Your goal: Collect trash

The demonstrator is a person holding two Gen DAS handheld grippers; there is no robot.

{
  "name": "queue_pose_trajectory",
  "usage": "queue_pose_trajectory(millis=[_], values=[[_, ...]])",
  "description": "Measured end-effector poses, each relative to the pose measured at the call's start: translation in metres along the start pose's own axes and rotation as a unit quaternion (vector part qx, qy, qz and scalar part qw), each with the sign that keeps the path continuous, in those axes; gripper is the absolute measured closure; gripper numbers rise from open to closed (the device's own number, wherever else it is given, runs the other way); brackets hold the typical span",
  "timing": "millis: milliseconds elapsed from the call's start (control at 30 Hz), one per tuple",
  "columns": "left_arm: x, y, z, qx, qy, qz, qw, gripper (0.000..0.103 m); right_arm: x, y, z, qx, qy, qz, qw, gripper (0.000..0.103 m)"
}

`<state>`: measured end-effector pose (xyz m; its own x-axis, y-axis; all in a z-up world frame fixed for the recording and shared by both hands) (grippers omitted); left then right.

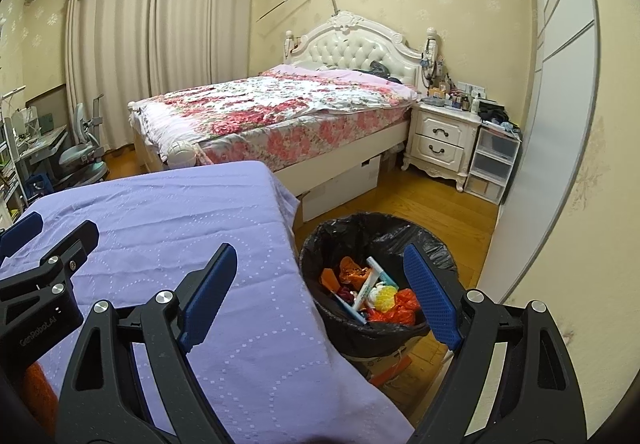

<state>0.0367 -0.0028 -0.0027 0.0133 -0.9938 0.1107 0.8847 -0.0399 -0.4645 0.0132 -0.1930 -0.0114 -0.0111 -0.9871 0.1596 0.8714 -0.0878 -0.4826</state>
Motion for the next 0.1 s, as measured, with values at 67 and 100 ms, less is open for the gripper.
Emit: queue_pose_trajectory(millis=[67,100], values=[[-0.012,0.007,-0.002,-0.009,-0.005,0.010,0.9999,0.018,-0.011,0.006,0.001,-0.004,-0.006,0.010,1.000,0.020],[-0.020,0.012,-0.004,-0.015,-0.009,0.016,0.9997,0.018,-0.019,0.010,0.001,-0.008,-0.010,0.018,1.000,0.020]])
Point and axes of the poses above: each gripper's, at about its wrist camera, not at the fingertips, and y roughly the way its jaws point, x to its right, z to its top, the point moved 9 cm from there along y, roughly the way its jaws point, and after that the axes turned 9 degrees about -y, right-handed, at the moved point
